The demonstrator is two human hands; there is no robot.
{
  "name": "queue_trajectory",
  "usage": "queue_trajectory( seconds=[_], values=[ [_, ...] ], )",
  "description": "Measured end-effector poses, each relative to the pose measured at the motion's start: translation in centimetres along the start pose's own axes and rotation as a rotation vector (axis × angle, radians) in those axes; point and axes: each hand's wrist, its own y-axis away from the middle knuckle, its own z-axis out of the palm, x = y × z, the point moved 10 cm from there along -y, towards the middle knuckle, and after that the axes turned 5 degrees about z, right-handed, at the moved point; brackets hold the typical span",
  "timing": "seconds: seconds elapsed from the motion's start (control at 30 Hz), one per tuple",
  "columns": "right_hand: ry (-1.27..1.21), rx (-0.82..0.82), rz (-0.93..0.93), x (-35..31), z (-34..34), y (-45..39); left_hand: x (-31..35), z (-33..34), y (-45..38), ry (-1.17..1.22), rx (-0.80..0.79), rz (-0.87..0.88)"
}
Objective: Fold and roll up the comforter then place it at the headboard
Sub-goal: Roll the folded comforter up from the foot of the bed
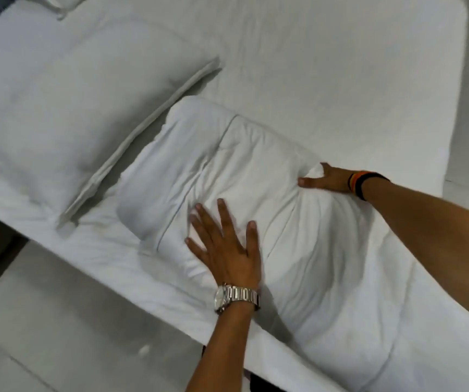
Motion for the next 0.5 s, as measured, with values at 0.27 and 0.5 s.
queue_trajectory(
  seconds=[0.27,0.5],
  values=[
    [-0.035,-0.074,0.017,-0.8,1.0,0.1,-6.2,5.3,11.6,0.969,0.065,-1.027],
    [-0.107,-0.050,0.165,1.0,0.8,-0.2,-6.4,6.4,13.0,1.127,0.181,-1.125]
  ],
)
